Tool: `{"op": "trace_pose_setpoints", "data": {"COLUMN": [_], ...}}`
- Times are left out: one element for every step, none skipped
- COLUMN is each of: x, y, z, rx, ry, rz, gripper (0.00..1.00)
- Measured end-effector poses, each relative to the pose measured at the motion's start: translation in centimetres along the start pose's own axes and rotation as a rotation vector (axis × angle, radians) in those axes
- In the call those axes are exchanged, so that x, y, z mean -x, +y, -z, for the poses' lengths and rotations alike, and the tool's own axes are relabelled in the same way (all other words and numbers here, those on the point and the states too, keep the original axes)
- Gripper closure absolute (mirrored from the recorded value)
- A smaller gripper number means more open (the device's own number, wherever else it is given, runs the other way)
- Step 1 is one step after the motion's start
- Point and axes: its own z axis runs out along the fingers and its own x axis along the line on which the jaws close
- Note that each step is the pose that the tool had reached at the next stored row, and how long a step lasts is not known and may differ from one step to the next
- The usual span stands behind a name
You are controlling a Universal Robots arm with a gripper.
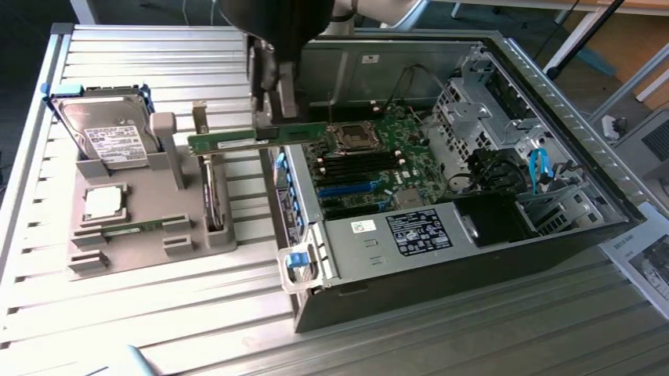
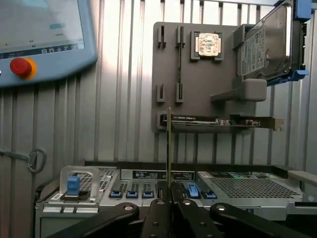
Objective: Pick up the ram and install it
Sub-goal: 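Pick up the ram and move it above insertion slot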
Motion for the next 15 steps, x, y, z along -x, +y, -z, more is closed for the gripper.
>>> {"op": "trace_pose_setpoints", "data": {"x": [0.0,-0.1,-0.1,-0.2,-0.2,-0.2,-0.2,-0.2,-0.3,-0.3,-0.3,-0.4,-0.4,-0.4,-0.4], "y": [-0.85,-1.67,-2.40,-3.17,-3.91,-4.34,-4.80,-5.40,-5.90,-6.78,-7.73,-8.63,-9.17,-9.57,-10.66], "z": [-0.06,-0.12,-0.17,-0.22,-0.27,-0.28,-0.31,-0.34,-0.37,-0.46,-0.52,-0.59,-0.62,-0.64,-0.72], "rx": [0.0000,-0.0001,0.0000,0.0000,-0.0001,0.0000,-0.0001,0.0000,0.0000,-0.0001,0.0000,-0.0001,0.0000,0.0000,-0.0001], "ry": [0.0000,-0.0001,0.0000,0.0000,-0.0001,0.0000,-0.0001,0.0000,0.0001,-0.0001,0.0000,-0.0001,0.0000,0.0000,-0.0001], "rz": [0.000,0.000,0.000,0.000,0.000,0.000,0.000,0.000,0.000,0.000,0.000,0.000,0.000,0.000,0.000], "gripper": [0.88,0.88,0.88,0.88,0.88,0.88,0.88,0.88,0.88,0.88,0.88,0.88,0.88,0.88,0.88]}}
